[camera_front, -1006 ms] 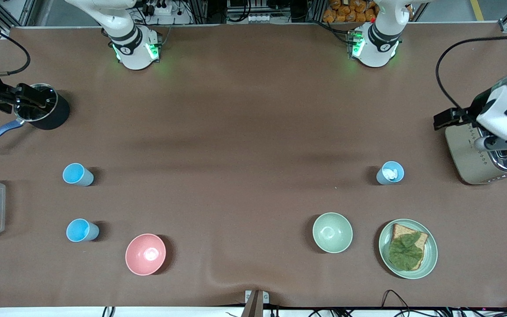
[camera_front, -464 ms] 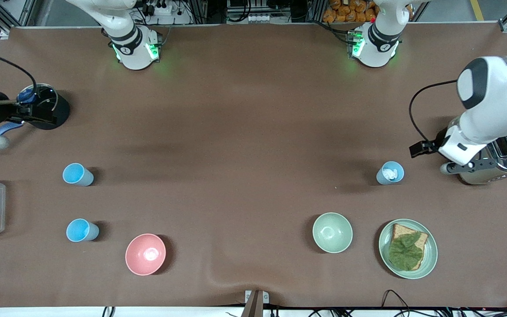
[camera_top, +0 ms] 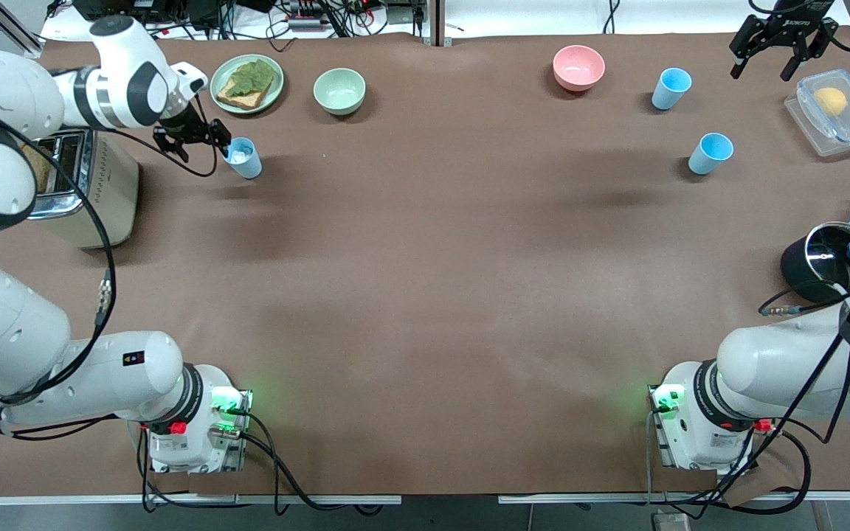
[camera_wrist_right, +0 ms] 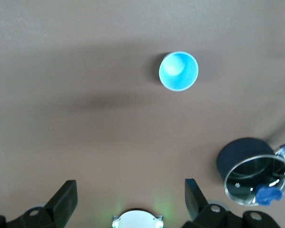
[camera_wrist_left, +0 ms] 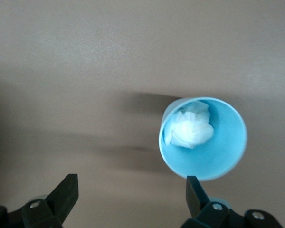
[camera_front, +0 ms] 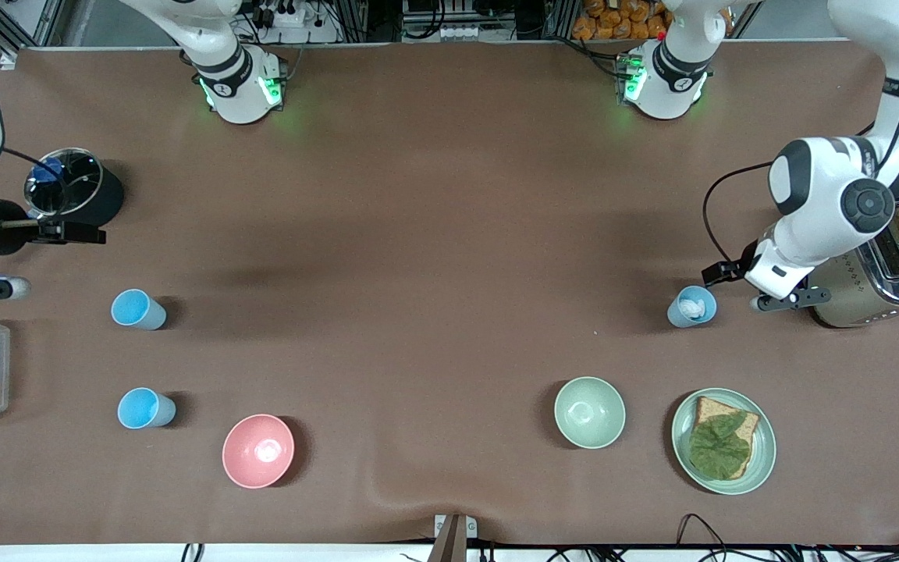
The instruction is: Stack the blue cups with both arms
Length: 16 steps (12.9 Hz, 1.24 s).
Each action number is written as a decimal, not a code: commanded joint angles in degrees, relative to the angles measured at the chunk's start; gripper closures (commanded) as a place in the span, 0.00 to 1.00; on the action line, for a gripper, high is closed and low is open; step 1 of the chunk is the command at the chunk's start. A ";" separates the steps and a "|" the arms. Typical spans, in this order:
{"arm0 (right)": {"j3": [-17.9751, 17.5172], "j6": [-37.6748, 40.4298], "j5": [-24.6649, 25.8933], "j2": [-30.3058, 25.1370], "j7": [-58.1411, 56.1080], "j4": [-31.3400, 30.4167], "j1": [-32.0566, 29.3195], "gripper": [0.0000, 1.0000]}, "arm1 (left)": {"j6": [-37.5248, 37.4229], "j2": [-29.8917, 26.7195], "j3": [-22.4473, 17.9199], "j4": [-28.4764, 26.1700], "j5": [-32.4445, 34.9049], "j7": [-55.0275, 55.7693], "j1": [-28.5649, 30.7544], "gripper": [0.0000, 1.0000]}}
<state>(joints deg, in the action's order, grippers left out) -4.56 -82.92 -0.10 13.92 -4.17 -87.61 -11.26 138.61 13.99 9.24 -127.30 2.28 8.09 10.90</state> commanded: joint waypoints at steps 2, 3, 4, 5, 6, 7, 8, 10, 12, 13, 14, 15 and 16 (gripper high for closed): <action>-0.89 -1.00 -0.95 4.09 -2.86 6.66 -5.88 0.00 | 1.93 4.47 0.60 2.41 0.18 0.00 0.53 0.10; -0.89 -1.37 -0.69 4.27 -2.95 6.57 -5.62 0.00 | 1.93 4.73 0.60 2.76 0.18 0.09 0.52 0.14; -0.89 -1.37 0.01 5.67 -2.95 6.57 -4.92 0.00 | 1.93 5.08 0.60 2.85 0.18 0.26 0.17 0.27; -0.89 -1.63 0.19 7.51 -2.78 6.66 -4.48 0.00 | 1.93 5.43 0.69 3.20 0.18 0.79 -0.09 0.40; -0.89 -2.77 0.02 8.40 -2.69 6.66 -5.17 0.00 | 1.93 5.53 0.69 3.46 0.18 0.88 -0.09 0.40; -0.89 -4.69 -0.16 9.27 -2.69 6.49 -6.05 0.00 | 1.93 5.44 0.78 3.73 0.09 0.88 -0.09 0.38; -0.89 -4.97 -0.34 10.41 -2.60 6.14 -6.58 0.00 | 1.58 5.44 0.78 4.51 0.09 0.79 -0.09 0.37; -0.81 -4.80 1.06 13.05 -2.34 5.87 -5.71 0.00 | 1.49 5.53 0.95 5.13 -0.43 1.05 -0.44 0.37; -0.81 -5.85 1.42 15.69 -2.16 5.52 -5.01 0.00 | 1.49 6.66 1.04 6.18 -0.61 2.36 -0.79 0.37; -0.81 -8.12 1.33 16.13 -2.16 4.21 -4.92 0.00 | 1.49 7.02 1.04 6.45 -0.61 3.33 -1.58 0.37; -0.81 -11.97 1.33 16.05 -2.16 1.59 -4.83 0.00 | 1.49 7.19 1.04 6.71 -0.61 4.21 -2.02 0.37; -0.81 -15.23 1.42 16.05 -2.16 -0.79 -4.91 0.00 | 1.49 7.72 1.04 6.80 -0.61 4.91 -2.20 0.37; -0.81 -18.91 1.42 16.05 -2.16 -3.16 -5.09 0.00 | 1.49 8.07 1.04 7.33 -0.61 5.53 -2.90 0.38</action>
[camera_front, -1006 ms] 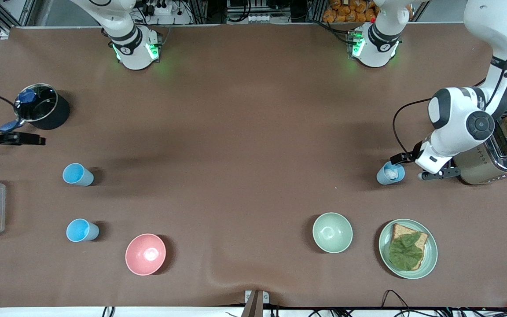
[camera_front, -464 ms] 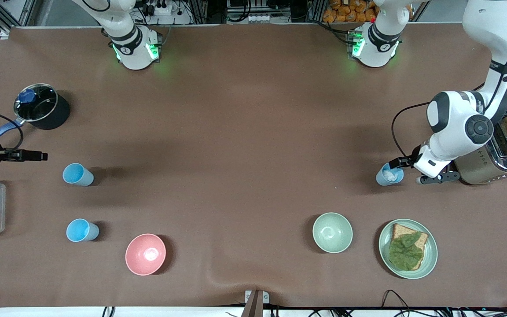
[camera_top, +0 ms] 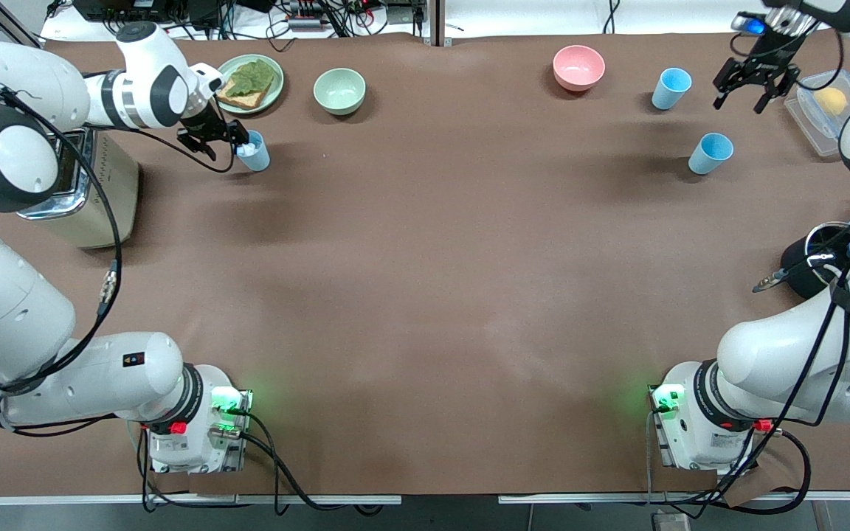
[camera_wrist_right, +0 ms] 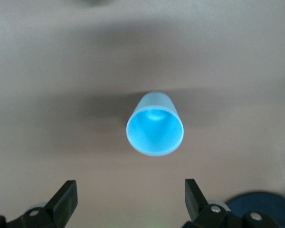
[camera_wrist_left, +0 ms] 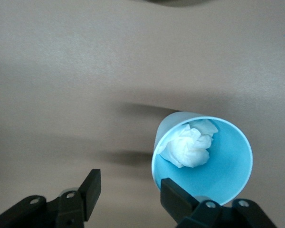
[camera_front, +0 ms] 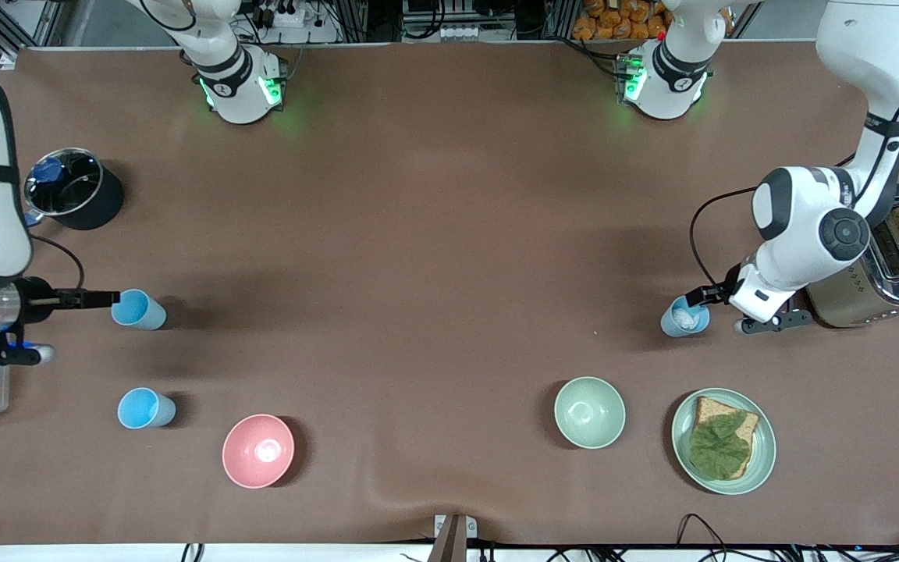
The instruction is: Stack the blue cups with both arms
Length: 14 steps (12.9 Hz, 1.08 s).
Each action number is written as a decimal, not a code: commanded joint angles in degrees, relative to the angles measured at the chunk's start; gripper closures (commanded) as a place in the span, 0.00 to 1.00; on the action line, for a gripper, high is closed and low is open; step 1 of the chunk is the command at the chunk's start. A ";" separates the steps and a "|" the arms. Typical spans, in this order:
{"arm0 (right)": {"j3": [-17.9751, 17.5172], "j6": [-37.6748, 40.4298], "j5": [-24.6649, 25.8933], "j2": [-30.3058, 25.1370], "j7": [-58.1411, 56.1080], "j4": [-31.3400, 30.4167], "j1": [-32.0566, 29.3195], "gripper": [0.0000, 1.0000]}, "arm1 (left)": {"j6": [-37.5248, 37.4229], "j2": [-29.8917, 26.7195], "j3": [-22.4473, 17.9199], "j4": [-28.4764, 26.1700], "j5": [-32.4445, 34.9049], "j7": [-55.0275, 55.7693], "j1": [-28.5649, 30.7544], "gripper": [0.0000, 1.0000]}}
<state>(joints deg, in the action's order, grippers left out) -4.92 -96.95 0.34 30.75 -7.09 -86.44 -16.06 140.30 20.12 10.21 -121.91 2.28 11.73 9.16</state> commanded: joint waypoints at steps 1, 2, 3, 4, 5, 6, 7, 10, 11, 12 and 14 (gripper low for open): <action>-0.44 -7.96 0.98 -0.78 0.76 -6.26 -0.20 0.00 | -0.20 2.72 0.07 2.20 -0.61 2.50 -1.25 0.39; -0.44 -10.17 0.98 -0.69 0.68 -7.50 -0.02 0.00 | -0.20 3.08 0.07 2.55 -0.61 2.77 -1.33 0.39; -0.44 -11.93 0.98 -0.52 0.76 -8.64 0.33 0.00 | -0.20 3.87 0.07 2.99 -0.61 2.77 -1.34 0.39; -0.44 -13.86 0.98 0.18 0.76 -9.96 0.77 0.00 | -0.20 4.48 0.07 3.34 -0.61 2.77 -1.34 0.40; -0.44 -16.06 0.89 0.62 0.94 -11.36 0.68 0.00 | -0.11 5.36 0.07 3.95 -0.61 2.77 -1.34 0.42; -0.44 -18.78 0.89 0.98 0.94 -13.12 0.42 0.00 | -0.11 5.89 0.07 4.39 -0.61 2.86 -1.51 0.43; -0.44 -20.98 0.89 1.15 0.85 -14.27 0.33 0.00 | -0.11 6.16 0.07 4.57 -0.61 3.12 -1.95 0.53; -0.44 -24.68 0.89 2.12 0.94 -16.47 0.16 0.00 | -0.20 6.16 0.07 4.66 -0.61 5.93 -3.87 1.00; -0.44 -25.39 0.89 2.47 0.94 -17.17 -0.10 0.00 | -0.20 5.98 0.07 4.75 -0.61 6.90 -4.32 1.00; -0.44 -26.18 0.89 2.47 0.94 -17.61 -0.11 0.00 | -0.20 5.81 0.07 4.75 -0.61 7.25 -5.02 1.00; -0.44 -26.01 0.89 2.30 0.94 -18.06 0.15 0.95 | -0.46 4.59 0.24 4.75 -0.61 7.26 -5.73 1.00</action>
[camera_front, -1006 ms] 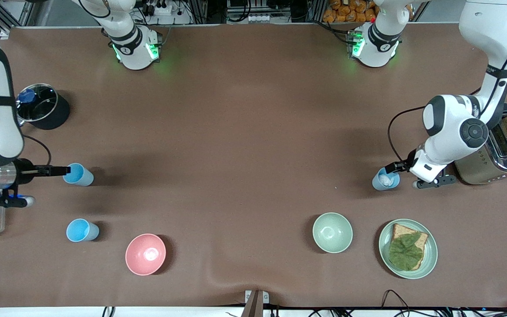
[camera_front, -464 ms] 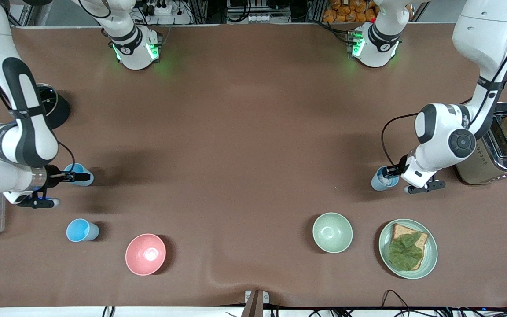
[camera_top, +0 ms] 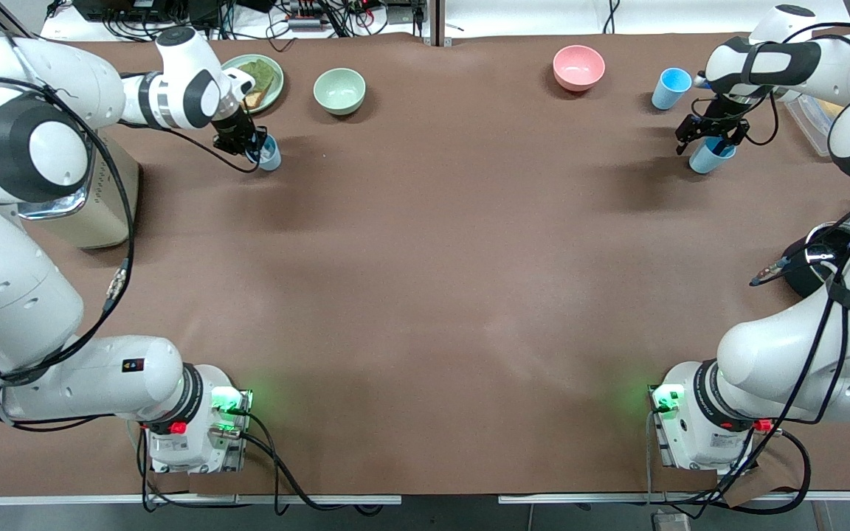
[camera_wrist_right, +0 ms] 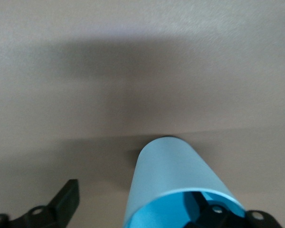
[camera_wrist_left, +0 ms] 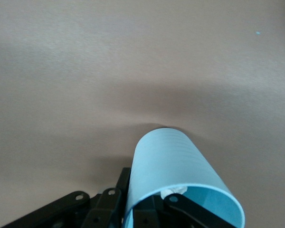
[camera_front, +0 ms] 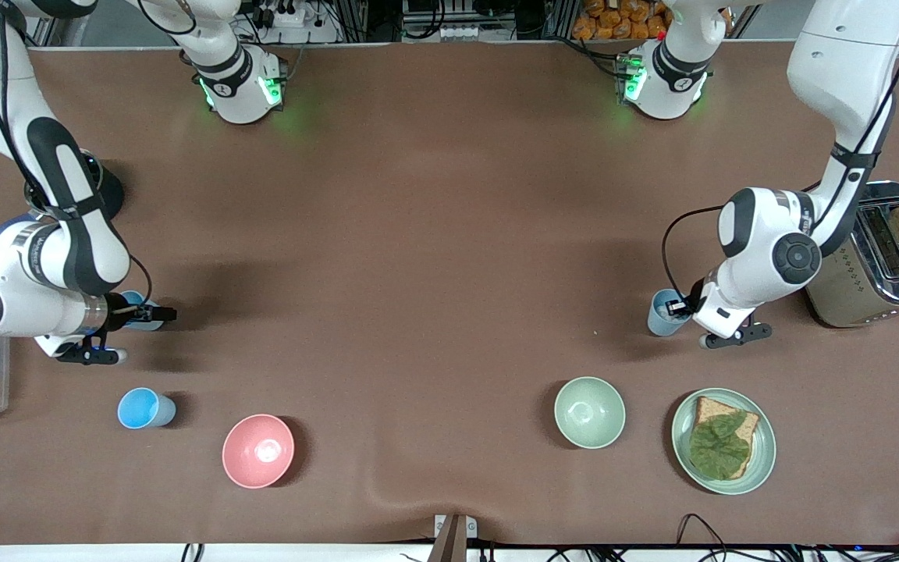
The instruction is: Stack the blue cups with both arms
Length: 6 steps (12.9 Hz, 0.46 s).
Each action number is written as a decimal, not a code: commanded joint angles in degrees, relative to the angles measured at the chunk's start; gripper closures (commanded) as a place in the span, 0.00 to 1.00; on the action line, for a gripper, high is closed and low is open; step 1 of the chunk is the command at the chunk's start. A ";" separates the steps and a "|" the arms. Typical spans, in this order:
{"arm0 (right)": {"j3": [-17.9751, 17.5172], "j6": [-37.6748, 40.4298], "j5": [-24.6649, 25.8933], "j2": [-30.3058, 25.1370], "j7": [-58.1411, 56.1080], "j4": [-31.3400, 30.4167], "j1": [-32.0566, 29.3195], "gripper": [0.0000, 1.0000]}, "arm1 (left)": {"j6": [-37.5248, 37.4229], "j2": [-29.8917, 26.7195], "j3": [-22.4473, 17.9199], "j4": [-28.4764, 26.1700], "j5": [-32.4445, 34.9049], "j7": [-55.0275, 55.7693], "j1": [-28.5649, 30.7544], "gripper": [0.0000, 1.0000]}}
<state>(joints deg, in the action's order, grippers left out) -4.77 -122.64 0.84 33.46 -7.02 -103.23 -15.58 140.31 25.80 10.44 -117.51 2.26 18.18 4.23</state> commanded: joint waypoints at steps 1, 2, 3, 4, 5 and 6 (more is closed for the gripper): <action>-0.59 -0.06 0.30 -0.58 0.87 -1.27 -0.24 1.00 | -1.44 -2.06 1.15 0.35 -0.59 0.89 -1.41 1.00; -0.59 0.03 0.39 -0.58 0.87 -1.27 -0.24 1.00 | -2.92 -3.02 2.81 0.44 -0.59 2.28 -1.51 1.00; -0.59 0.21 0.39 -0.67 0.87 -1.27 -0.07 1.00 | -4.85 -3.47 5.53 1.14 -0.59 4.99 -1.51 1.00; -0.59 0.21 0.39 -0.67 0.87 -1.27 -0.07 1.00 | -7.48 -3.21 9.04 2.19 -0.59 8.67 -1.59 1.00; -0.59 0.47 0.30 -0.67 0.87 -1.18 -0.07 1.00 | -8.55 -2.77 12.64 3.42 -0.59 13.50 -2.29 1.00; -0.59 0.64 0.30 -0.67 0.87 -1.27 0.02 1.00 | -8.56 -2.42 15.02 4.39 -0.59 19.03 -4.39 1.00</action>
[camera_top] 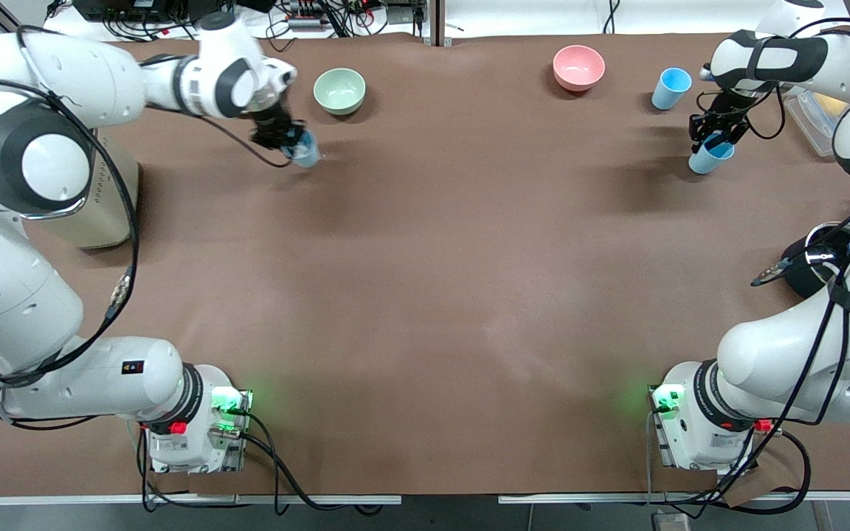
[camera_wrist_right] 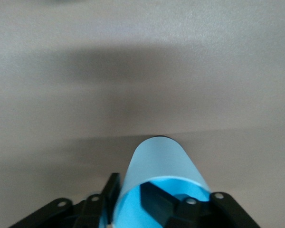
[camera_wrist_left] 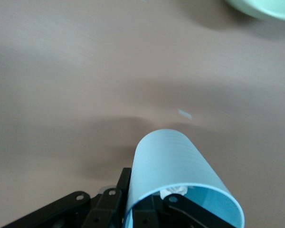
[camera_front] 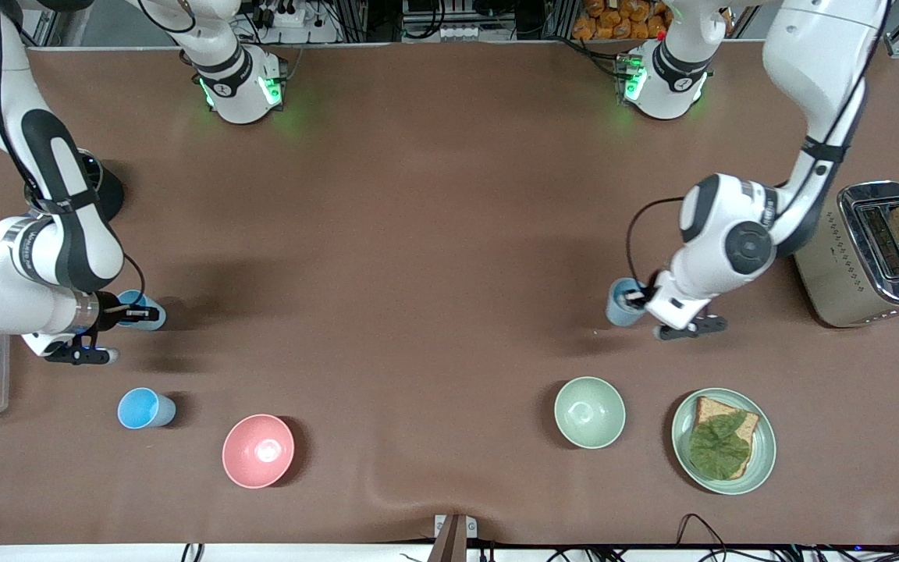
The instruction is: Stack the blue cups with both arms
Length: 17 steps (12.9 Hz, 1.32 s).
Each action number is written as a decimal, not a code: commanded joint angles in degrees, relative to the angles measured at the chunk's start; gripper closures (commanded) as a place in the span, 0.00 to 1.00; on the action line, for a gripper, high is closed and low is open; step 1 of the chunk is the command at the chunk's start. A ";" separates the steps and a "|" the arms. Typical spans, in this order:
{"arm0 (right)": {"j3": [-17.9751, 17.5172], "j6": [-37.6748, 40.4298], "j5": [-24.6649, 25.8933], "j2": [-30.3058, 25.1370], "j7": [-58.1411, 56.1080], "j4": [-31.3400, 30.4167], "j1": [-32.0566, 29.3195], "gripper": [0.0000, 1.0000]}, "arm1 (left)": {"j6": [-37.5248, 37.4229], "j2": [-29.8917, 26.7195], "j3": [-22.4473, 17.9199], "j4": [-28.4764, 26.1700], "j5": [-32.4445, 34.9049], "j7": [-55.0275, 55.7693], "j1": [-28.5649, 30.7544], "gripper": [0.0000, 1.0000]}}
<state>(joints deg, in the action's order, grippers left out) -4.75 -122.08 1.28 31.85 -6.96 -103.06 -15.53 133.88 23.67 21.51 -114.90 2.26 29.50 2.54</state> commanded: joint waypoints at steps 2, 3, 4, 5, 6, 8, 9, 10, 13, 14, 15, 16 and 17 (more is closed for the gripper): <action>-0.61 0.08 -0.05 0.76 0.81 -1.36 -0.03 1.00 | -2.13 3.03 4.42 5.90 -0.59 19.23 -11.28 1.00; -0.70 0.43 -0.05 0.67 0.81 -1.36 0.06 1.00 | -2.13 5.22 4.24 8.96 -0.50 26.07 -16.99 1.00; -0.70 0.78 -0.14 0.58 0.81 -1.36 0.15 1.00 | -2.13 8.29 4.24 12.48 -0.50 31.88 -20.52 1.00; -0.70 1.05 -0.14 0.49 0.89 -1.27 0.24 1.00 | -2.13 11.37 4.24 15.82 -0.41 36.90 -23.78 1.00; -0.70 1.22 -0.14 0.32 0.98 -1.27 0.24 1.00 | -2.13 14.27 4.15 19.07 -0.32 41.04 -27.38 1.00; -0.88 2.54 -0.31 -0.56 3.25 -1.27 0.76 1.00 | -2.13 18.50 3.98 22.87 -0.15 45.54 -31.88 1.00; -1.05 3.85 -0.31 -1.43 6.31 -1.27 2.07 1.00 | -2.13 19.56 3.72 23.75 -0.06 46.08 -33.12 1.00; -1.05 4.91 -0.31 -2.22 8.61 -1.27 3.74 1.00 | -2.13 19.92 3.45 23.76 -0.06 46.18 -33.48 1.00; -1.05 8.07 -0.31 -4.68 15.11 -1.01 7.26 1.00 | -2.13 20.45 3.45 23.76 0.12 46.09 -33.48 0.53; -1.14 9.91 -0.40 -5.65 18.70 -0.48 9.01 1.00 | -2.13 20.10 3.45 23.76 0.20 46.18 -33.39 0.11; -1.32 12.02 -0.92 -6.79 23.61 0.30 11.20 1.00 | -2.13 19.23 3.19 23.85 0.38 46.18 -33.22 0.00; -1.40 14.13 -1.28 -7.41 28.44 1.44 14.01 1.00 | -2.65 17.83 3.19 23.85 0.29 46.26 -32.78 0.00; -1.40 16.15 -1.89 -8.38 33.80 2.06 17.43 1.00 | -4.75 15.72 3.10 23.85 0.38 46.27 -32.43 0.00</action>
<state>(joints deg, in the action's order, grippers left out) -6.44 -109.44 0.51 26.34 18.36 -101.51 -3.35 132.68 43.35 25.01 -91.08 2.24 75.29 -30.32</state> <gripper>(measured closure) 0.912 0.445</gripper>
